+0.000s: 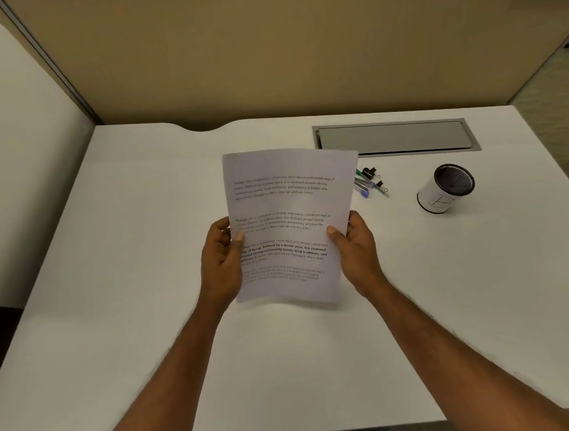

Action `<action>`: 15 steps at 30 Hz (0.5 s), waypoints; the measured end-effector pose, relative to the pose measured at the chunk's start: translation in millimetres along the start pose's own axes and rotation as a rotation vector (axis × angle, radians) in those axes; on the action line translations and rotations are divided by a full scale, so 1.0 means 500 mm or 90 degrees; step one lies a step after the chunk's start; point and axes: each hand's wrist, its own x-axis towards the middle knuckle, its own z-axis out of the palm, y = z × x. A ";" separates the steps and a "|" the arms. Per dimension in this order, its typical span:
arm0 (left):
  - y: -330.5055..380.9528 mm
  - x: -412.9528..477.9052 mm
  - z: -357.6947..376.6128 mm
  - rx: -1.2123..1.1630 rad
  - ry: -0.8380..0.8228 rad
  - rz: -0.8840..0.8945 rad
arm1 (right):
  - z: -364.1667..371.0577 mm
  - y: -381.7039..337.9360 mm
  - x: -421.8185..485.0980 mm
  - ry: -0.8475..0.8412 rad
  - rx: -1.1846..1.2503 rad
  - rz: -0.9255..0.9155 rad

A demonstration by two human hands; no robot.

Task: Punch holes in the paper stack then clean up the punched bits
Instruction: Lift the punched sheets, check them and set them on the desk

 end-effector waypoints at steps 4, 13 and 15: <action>0.017 -0.003 -0.029 -0.001 0.018 0.095 | 0.042 -0.019 -0.012 -0.021 0.021 -0.100; -0.029 -0.023 -0.020 0.075 0.017 0.096 | 0.066 0.027 -0.015 -0.051 -0.063 -0.077; -0.024 -0.020 -0.015 0.071 0.022 0.089 | 0.070 0.022 -0.010 -0.058 -0.064 -0.081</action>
